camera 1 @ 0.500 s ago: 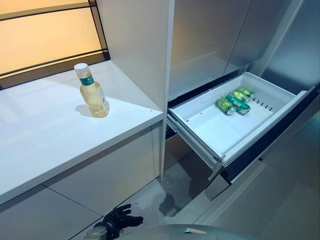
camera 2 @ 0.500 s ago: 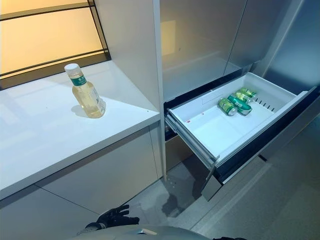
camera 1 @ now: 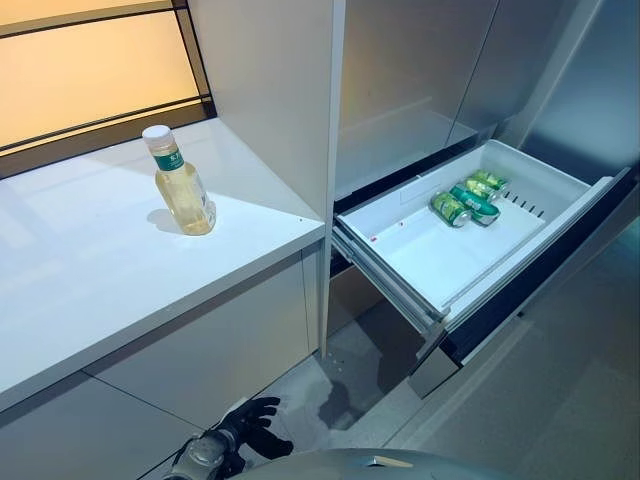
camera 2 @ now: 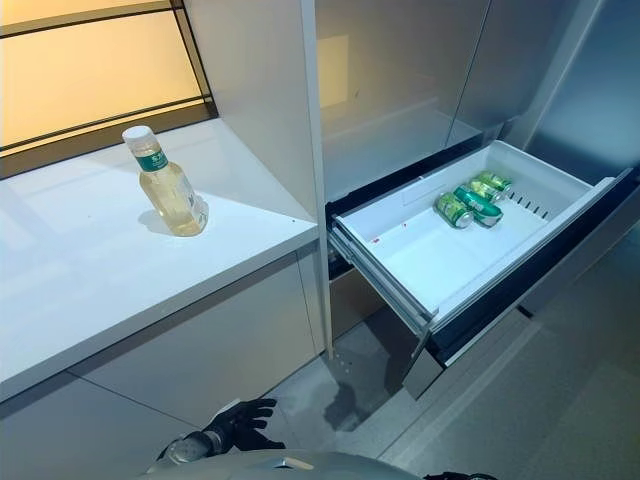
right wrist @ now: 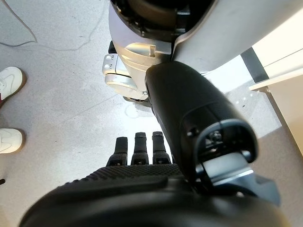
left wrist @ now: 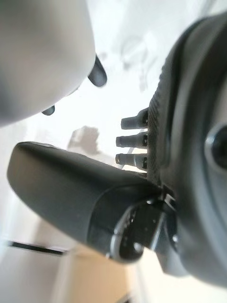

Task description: Put drinks into fridge and close the fridge

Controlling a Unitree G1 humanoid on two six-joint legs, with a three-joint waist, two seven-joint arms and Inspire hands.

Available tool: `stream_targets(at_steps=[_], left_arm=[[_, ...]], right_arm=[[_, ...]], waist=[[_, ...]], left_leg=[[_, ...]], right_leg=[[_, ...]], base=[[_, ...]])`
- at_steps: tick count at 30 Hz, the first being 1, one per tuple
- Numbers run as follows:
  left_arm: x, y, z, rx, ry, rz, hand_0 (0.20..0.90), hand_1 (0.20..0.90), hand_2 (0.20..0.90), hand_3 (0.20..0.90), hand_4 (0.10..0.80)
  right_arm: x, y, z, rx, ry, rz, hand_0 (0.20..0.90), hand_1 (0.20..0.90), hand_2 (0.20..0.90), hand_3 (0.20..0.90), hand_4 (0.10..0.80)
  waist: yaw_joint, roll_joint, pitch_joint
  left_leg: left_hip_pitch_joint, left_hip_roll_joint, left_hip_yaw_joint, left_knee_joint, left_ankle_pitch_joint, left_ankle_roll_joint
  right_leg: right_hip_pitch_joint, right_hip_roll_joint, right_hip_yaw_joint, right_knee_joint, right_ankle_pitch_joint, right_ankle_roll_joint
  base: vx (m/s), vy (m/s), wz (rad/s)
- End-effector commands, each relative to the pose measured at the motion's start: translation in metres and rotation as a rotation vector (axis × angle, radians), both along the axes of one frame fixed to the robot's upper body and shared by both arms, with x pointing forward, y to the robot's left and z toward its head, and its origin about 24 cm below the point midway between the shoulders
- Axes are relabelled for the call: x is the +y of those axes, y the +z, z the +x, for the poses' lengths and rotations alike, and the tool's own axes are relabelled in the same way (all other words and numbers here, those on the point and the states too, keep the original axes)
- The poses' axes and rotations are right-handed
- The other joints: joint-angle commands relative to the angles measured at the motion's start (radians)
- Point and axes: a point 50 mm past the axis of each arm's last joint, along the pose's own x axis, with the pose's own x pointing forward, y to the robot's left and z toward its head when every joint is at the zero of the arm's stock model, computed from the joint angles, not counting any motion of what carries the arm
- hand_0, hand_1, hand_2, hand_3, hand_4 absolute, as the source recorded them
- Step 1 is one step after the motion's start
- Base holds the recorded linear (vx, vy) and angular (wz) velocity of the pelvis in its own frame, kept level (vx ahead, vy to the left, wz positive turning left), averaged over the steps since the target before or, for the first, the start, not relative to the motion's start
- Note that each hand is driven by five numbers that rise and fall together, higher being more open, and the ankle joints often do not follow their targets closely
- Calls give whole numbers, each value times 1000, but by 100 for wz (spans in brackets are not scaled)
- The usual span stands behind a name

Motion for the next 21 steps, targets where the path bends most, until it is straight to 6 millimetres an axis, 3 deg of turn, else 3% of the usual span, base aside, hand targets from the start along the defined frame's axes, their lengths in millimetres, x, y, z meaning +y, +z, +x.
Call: stream_targets(at_steps=[1,2,8,10,21], left_arm=[[-29,24,51,-206,-205,-55,900,900,900,900,800],[-38,34,63,-270,-295,-39,900,900,900,900,800],[-54,63,91,-436,-400,-61,900,900,900,900,800],[-61,80,104,-529,-451,-62,900,900,900,900,800],[-87,149,132,-816,-642,-151,900,900,900,900,800]], right_arm=[[14,0,21,-31,39,73,900,900,900,900,800],[12,1,23,-36,66,70,900,900,900,900,800],[10,3,28,-50,91,67,900,900,900,900,800],[7,4,29,-51,99,63,900,900,900,900,800],[9,3,29,-57,114,57,900,900,900,900,800]], waist=[[-1,9,25],[-11,13,29],[-18,16,34],[-20,20,32],[-4,29,17]], left_leg=[[-1,-31,48,9,-91,35],[-3,-29,50,9,-90,35],[-6,-29,49,6,-88,35],[-7,-30,47,5,-87,35],[-15,-38,17,5,-86,38]], right_leg=[[-63,-19,20,46,11,103],[-69,-18,25,50,11,106],[-73,-19,28,49,15,108],[-73,-21,25,46,16,109],[-64,-27,7,34,16,109]], base=[[-43,20,-1],[-38,16,-4],[-32,11,-7],[-15,22,-3],[-1,3,4]])
